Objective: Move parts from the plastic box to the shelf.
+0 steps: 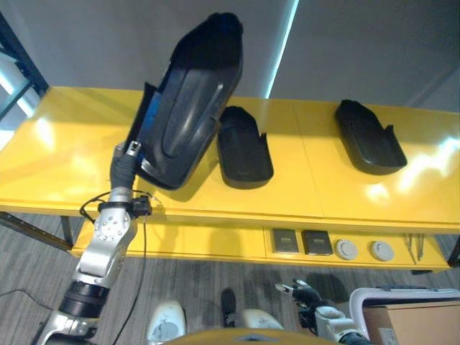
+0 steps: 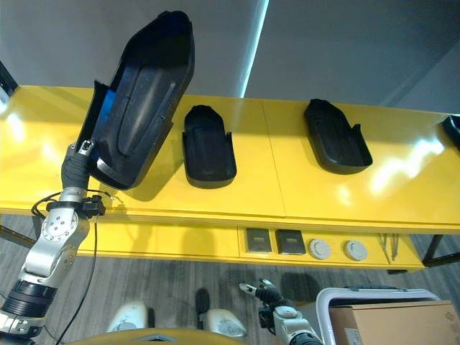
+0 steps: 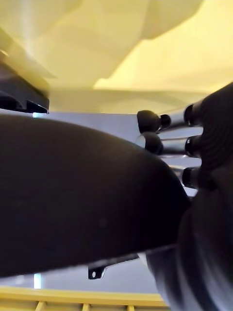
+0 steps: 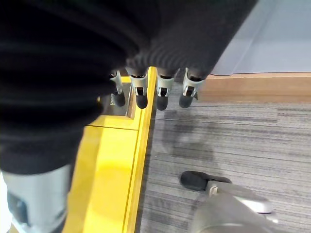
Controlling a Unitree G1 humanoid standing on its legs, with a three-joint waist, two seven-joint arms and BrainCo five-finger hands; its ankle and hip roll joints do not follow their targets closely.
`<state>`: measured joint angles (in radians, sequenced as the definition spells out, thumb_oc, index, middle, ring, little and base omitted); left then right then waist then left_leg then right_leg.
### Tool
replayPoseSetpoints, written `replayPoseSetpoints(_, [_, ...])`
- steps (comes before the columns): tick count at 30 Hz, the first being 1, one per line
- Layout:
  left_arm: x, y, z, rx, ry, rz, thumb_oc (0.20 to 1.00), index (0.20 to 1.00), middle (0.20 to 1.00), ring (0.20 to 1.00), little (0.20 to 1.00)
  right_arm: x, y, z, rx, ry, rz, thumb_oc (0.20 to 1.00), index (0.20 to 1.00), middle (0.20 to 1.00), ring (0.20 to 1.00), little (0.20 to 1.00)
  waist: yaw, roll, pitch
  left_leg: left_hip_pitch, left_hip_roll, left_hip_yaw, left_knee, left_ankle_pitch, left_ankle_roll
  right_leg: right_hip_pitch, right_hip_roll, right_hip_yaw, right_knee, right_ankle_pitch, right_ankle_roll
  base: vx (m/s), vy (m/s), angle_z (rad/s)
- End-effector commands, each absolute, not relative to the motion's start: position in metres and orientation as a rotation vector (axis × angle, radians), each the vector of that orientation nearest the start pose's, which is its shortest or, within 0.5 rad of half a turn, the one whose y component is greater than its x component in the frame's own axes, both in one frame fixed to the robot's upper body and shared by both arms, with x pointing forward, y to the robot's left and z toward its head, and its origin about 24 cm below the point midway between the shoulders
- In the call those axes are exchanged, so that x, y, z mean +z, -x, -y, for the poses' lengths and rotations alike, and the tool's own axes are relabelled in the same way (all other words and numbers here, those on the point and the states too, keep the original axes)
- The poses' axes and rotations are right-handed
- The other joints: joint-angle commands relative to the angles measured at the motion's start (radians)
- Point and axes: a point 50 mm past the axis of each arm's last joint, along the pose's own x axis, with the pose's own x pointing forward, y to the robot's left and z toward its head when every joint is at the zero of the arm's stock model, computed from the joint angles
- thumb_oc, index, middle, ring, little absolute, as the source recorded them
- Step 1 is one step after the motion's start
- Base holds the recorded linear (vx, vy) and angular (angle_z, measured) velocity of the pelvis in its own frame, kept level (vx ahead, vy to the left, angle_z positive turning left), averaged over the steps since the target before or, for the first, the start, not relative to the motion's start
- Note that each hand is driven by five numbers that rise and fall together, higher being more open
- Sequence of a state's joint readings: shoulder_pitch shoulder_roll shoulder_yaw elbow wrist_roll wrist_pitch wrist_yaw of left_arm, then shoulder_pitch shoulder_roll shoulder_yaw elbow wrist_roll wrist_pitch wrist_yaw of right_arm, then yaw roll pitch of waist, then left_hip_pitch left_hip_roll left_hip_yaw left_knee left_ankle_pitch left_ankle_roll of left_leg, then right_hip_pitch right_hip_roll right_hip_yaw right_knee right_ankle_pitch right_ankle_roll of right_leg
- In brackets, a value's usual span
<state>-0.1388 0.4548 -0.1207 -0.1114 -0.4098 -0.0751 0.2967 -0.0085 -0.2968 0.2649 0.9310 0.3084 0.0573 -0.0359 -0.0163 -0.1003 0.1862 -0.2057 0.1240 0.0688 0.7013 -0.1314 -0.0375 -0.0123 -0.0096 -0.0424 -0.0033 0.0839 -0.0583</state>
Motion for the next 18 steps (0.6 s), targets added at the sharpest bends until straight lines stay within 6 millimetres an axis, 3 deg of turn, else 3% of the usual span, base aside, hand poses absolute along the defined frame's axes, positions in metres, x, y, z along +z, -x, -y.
replayPoseSetpoints(1, [0.163, -0.274, -0.191, 0.057, 0.014, 0.490, 0.200, 0.200, 0.200, 0.200, 0.200, -0.129, -0.149, 0.243, -0.125, 0.164, -0.955, 1.000, 1.000, 1.000, 1.000, 1.000, -0.023, 0.052, -0.010, 0.121, 0.078, 0.084, -0.485, 0.184, -0.032, -0.014, 0.001, 0.015, 0.030, -0.063, 0.151, 0.02, 0.240, 0.30])
replayPoseSetpoints(3, [0.166, -0.275, -0.189, 0.048, 0.010, 0.506, 0.200, 0.200, 0.200, 0.200, 0.200, -0.127, -0.153, 0.244, -0.132, 0.158, -0.944, 1.000, 1.000, 1.000, 1.000, 1.000, -0.018, 0.061, -0.005, 0.120, 0.094, 0.077, -0.568, 0.220, -0.048, -0.005, -0.008, 0.003, 0.023, -0.069, 0.156, -0.02, 0.198, 0.37])
replayPoseSetpoints(6, [0.170, -0.275, -0.187, 0.033, 0.010, 0.520, 0.200, 0.200, 0.200, 0.200, 0.200, -0.123, -0.158, 0.245, -0.144, 0.153, -0.931, 1.000, 1.000, 1.000, 1.000, 1.000, -0.011, 0.077, 0.007, 0.137, 0.105, 0.043, -0.664, 0.233, -0.066, -0.010, -0.034, -0.012, 0.028, -0.073, 0.168, -0.07, 0.266, 0.22])
replayPoseSetpoints(11, [0.171, -0.279, -0.189, 0.034, -0.020, 0.507, 0.200, 0.200, 0.200, 0.200, 0.200, -0.123, -0.157, 0.243, -0.179, 0.109, -0.931, 1.000, 1.000, 1.000, 1.000, 1.000, -0.022, 0.096, 0.031, 0.170, 0.084, 0.059, -0.658, 0.190, -0.065, -0.052, -0.102, -0.019, 0.080, -0.063, 0.206, -0.08, 0.306, 0.05])
replayPoseSetpoints(14, [0.168, -0.279, -0.190, 0.043, -0.060, 0.484, 0.200, 0.200, 0.200, 0.200, 0.200, -0.126, -0.150, 0.240, -0.190, 0.059, -0.950, 1.000, 1.000, 1.000, 1.000, 1.000, -0.024, 0.090, 0.039, 0.182, 0.061, 0.067, -0.639, 0.162, -0.051, -0.041, -0.133, -0.009, 0.077, -0.046, 0.227, 0.04, 0.176, 0.15])
replayPoseSetpoints(18, [0.164, -0.282, -0.207, 0.125, -0.168, 0.424, 0.200, 0.200, 0.200, 0.200, 0.200, -0.131, -0.140, 0.225, -0.141, 0.068, -0.971, 1.000, 1.000, 1.000, 1.000, 1.000, -0.022, 0.073, 0.037, 0.209, 0.025, 0.083, -0.615, 0.110, -0.021, -0.024, -0.188, -0.002, 0.059, -0.012, 0.268, 0.08, 0.123, -0.10])
